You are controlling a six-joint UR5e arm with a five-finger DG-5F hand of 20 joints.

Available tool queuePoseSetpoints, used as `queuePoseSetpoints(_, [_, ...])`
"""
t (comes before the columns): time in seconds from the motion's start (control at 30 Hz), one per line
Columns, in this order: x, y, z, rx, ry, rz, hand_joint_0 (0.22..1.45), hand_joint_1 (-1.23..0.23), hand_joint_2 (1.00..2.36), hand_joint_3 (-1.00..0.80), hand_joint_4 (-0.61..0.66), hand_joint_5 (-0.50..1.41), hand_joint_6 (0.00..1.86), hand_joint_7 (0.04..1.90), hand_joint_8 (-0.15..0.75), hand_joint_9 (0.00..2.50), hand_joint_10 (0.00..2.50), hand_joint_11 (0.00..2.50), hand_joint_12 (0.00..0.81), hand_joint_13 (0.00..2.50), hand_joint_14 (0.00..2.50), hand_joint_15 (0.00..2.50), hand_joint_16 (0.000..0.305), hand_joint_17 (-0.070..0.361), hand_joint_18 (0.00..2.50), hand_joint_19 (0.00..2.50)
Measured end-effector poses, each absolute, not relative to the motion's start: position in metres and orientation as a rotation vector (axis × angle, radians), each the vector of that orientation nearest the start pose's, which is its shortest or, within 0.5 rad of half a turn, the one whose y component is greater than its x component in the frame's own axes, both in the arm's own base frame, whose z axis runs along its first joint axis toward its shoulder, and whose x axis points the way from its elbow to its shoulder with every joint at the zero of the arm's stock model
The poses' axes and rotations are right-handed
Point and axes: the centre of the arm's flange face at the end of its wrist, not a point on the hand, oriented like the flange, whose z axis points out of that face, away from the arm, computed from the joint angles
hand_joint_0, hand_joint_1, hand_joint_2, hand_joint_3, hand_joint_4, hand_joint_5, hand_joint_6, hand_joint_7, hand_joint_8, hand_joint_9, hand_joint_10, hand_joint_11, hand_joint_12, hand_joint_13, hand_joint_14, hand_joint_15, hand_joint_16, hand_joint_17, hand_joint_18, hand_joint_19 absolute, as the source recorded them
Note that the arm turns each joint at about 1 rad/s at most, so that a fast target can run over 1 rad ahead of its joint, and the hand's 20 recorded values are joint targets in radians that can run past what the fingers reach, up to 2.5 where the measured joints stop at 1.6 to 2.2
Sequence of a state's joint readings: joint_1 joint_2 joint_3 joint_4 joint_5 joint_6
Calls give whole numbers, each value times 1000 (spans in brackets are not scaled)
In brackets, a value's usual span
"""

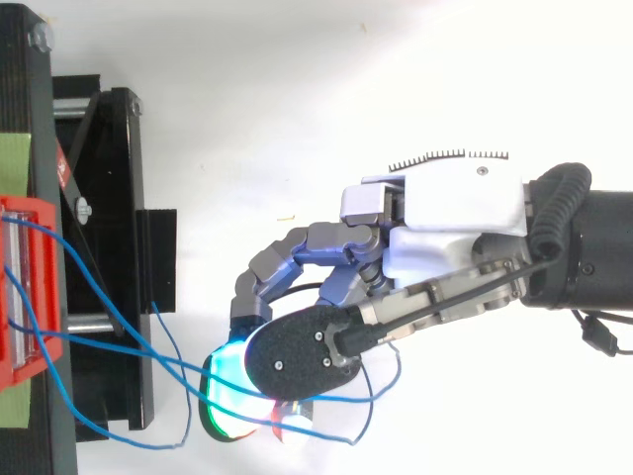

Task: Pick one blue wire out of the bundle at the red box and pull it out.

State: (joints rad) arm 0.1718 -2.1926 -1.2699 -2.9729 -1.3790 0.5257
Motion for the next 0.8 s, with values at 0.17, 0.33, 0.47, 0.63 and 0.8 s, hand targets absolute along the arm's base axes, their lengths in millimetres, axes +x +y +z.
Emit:
queuePoseSetpoints(0.17, [717, -29, 271, 1705, 992, 1449, 458, -693, 1000, -500, 148, -104, 847, 922, 267, 1101, 25, 652, 405, 624, 17, 417, 70, 157, 477, 661])
queuePoseSetpoints(0.33, [717, -29, 271, 1705, 992, 1449, 438, -722, 1000, -500, 156, -103, 853, 908, 269, 1097, 27, 653, 412, 627, 17, 419, 71, 160, 491, 655])
queuePoseSetpoints(0.47, [717, -29, 270, 1705, 993, 1449, 472, -781, 1000, -500, 145, -106, 861, 907, 259, 1092, 27, 666, 396, 615, 19, 423, 67, 151, 473, 657])
queuePoseSetpoints(0.63, [717, -29, 271, 1705, 993, 1449, 575, -822, 1009, -384, 132, -107, 884, 923, 236, 1093, 29, 698, 362, 600, 19, 423, 60, 136, 441, 648])
queuePoseSetpoints(0.8, [717, -29, 270, 1705, 993, 1449, 582, -825, 1016, -253, 85, -107, 903, 925, 237, 1102, 31, 697, 357, 609, 19, 425, 60, 134, 449, 655])
